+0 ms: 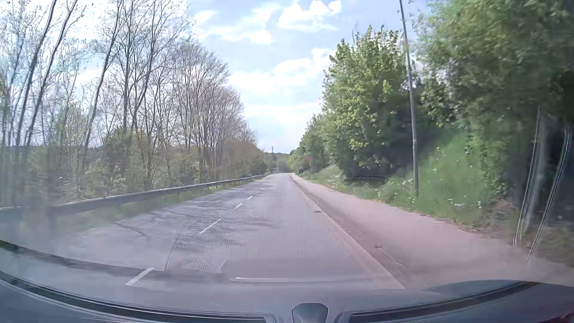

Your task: Follow the waypoints while adhering to traffic rules and regulations

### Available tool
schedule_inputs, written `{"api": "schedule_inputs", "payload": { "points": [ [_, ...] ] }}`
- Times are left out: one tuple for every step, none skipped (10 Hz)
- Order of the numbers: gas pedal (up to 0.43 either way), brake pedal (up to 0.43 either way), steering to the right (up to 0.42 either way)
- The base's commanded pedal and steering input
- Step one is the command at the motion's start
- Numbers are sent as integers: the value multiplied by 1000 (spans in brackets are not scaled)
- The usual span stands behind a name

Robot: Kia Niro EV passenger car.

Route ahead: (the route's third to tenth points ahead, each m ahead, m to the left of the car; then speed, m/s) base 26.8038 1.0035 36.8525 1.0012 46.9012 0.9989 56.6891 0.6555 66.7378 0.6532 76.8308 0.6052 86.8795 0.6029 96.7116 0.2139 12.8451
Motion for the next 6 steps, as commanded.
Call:
{"api": "schedule_inputs", "payload": {
  "points": [
    [47,0,-3],
    [47,0,-4],
    [47,0,-5],
    [47,0,-5],
    [47,0,-5],
    [39,0,-5]
  ]
}}
